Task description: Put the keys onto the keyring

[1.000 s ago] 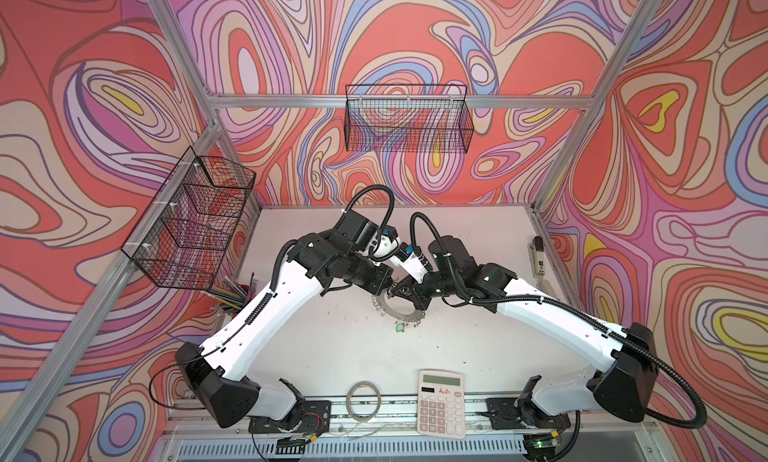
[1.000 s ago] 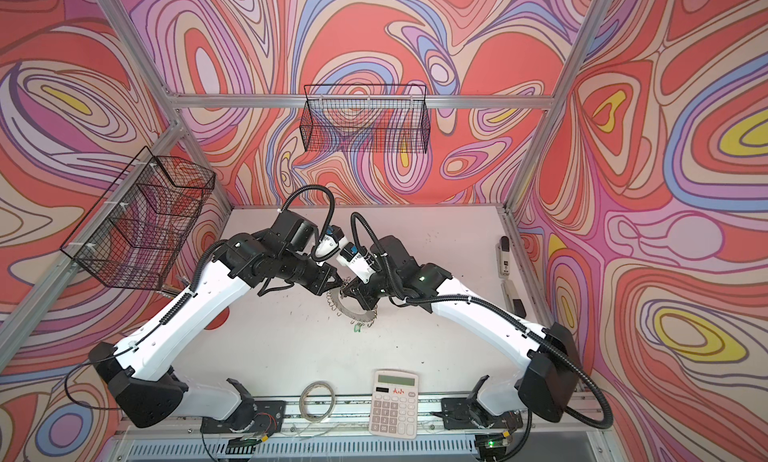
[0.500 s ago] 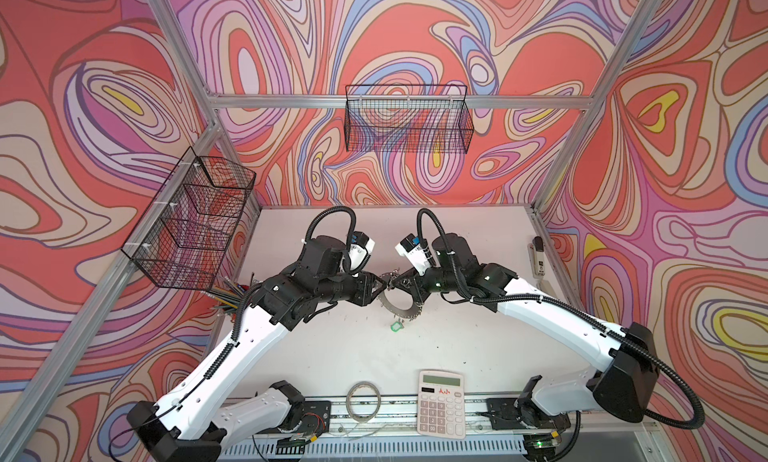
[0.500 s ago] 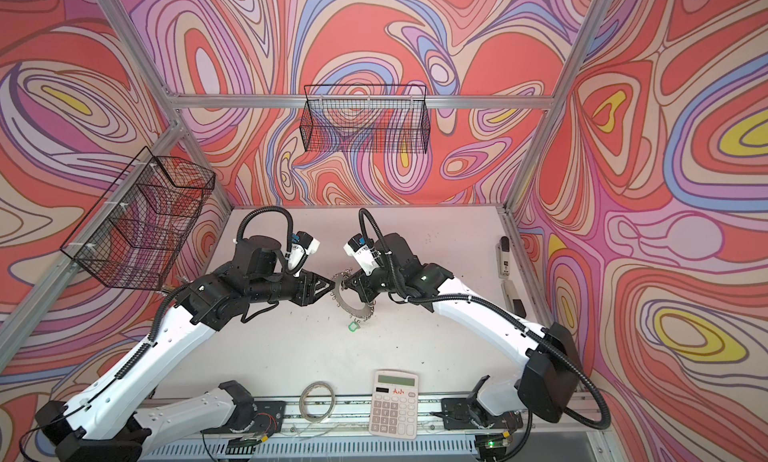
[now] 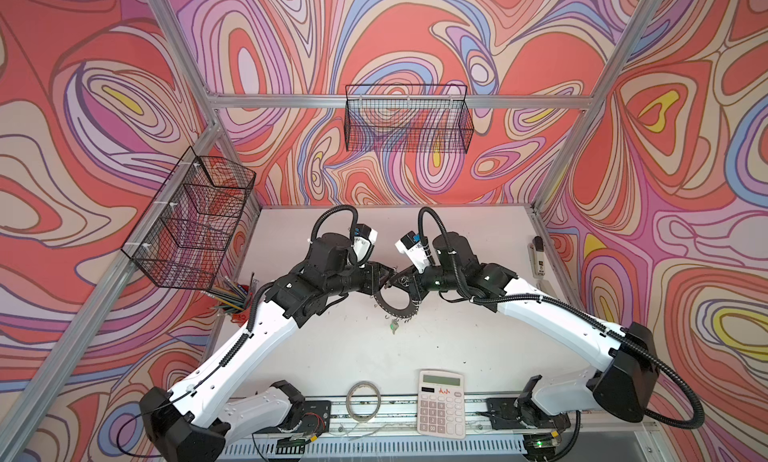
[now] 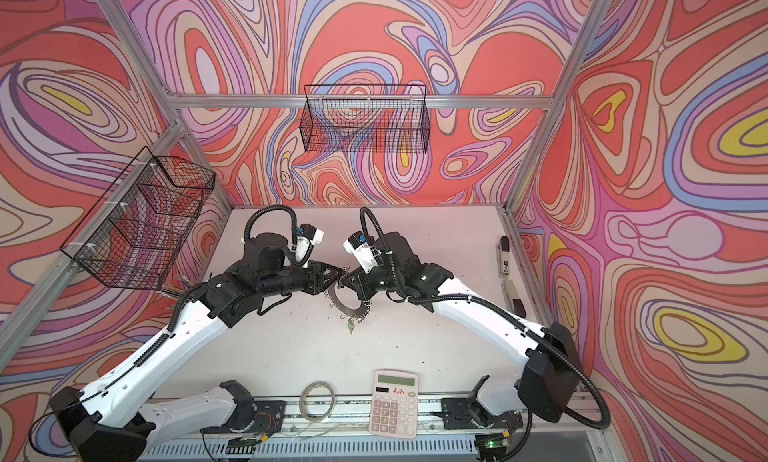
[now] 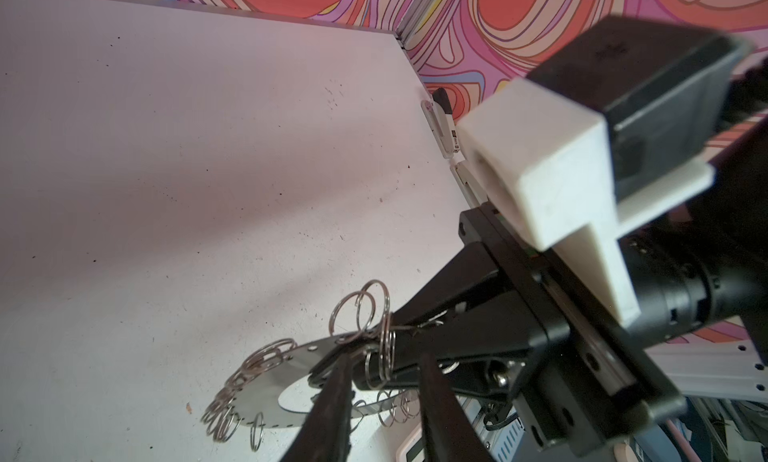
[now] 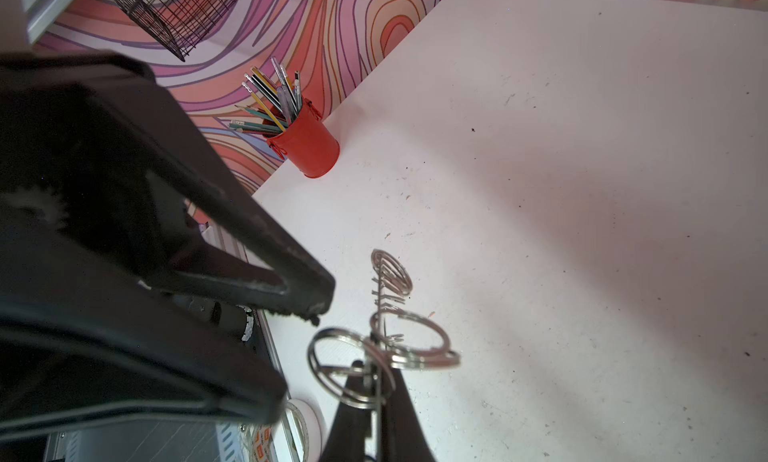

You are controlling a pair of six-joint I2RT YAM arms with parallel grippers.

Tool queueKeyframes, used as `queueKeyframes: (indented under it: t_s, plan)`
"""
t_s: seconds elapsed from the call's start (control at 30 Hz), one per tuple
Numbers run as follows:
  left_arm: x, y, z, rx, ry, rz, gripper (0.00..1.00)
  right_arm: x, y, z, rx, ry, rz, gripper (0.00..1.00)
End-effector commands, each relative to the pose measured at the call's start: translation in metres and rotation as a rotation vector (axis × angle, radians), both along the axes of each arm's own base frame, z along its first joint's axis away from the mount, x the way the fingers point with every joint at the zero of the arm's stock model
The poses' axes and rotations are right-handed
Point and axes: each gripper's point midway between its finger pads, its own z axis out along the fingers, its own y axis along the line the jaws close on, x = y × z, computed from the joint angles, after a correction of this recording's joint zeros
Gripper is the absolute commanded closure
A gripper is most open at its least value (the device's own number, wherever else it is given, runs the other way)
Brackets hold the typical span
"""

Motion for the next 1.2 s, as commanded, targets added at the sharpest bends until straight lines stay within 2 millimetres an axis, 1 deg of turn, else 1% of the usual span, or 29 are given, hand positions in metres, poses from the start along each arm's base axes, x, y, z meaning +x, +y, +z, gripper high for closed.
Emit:
queueKeyframes:
  t_s: [0.0,0.13,0.3,0.37,0.53,0.67,0.73,0.77,0.83,0.9,0.93,0.97,1.03,1.17]
  plan:
    - [0.004,-0.007,0.003,-0.033,-0.005,-0.004,0.72,-0.001,0.003,0.010,0.040,-0.023,0.013,1.00]
    - [0.004,-0.009,0.004,-0.041,-0.003,-0.011,0.78,-0.001,0.003,0.010,0.042,-0.025,0.014,1.00]
    - [0.004,-0.015,0.001,-0.056,0.023,-0.031,0.83,0.000,0.003,0.010,0.043,-0.028,0.012,1.00]
    - [0.004,-0.015,-0.002,-0.053,0.029,-0.028,0.87,-0.001,0.003,0.011,0.046,-0.029,0.013,1.00]
    - [0.005,-0.013,0.001,-0.051,0.027,-0.014,1.00,-0.001,0.003,0.011,0.045,-0.029,0.012,1.00]
    - [0.006,-0.010,0.007,-0.037,0.021,-0.003,1.00,0.001,0.002,0.012,0.041,-0.037,0.000,1.00]
    - [0.006,-0.009,0.013,-0.020,0.023,-0.002,1.00,0.003,-0.002,0.018,0.034,-0.059,-0.014,1.00]
    - [0.006,-0.008,0.014,-0.004,0.028,0.000,1.00,0.002,-0.004,0.025,0.037,-0.077,-0.018,0.93]
    - [0.007,-0.002,0.018,0.043,0.044,0.018,1.00,0.001,-0.014,0.046,0.063,-0.136,-0.049,0.68]
    - [0.008,0.003,0.021,0.090,0.055,0.039,1.00,0.001,-0.025,0.060,0.056,-0.189,-0.089,0.52]
    - [0.009,0.006,0.022,0.116,0.063,0.049,1.00,0.002,-0.030,0.064,0.042,-0.206,-0.106,0.47]
    - [0.010,0.008,0.022,0.141,0.070,0.062,1.00,0.003,-0.035,0.067,0.028,-0.219,-0.120,0.44]
    - [0.010,0.009,0.023,0.186,0.078,0.071,1.00,0.004,-0.040,0.070,-0.006,-0.233,-0.137,0.42]
    - [0.014,0.008,0.028,0.272,0.077,0.113,1.00,0.007,-0.043,0.079,-0.015,-0.261,-0.148,0.38]
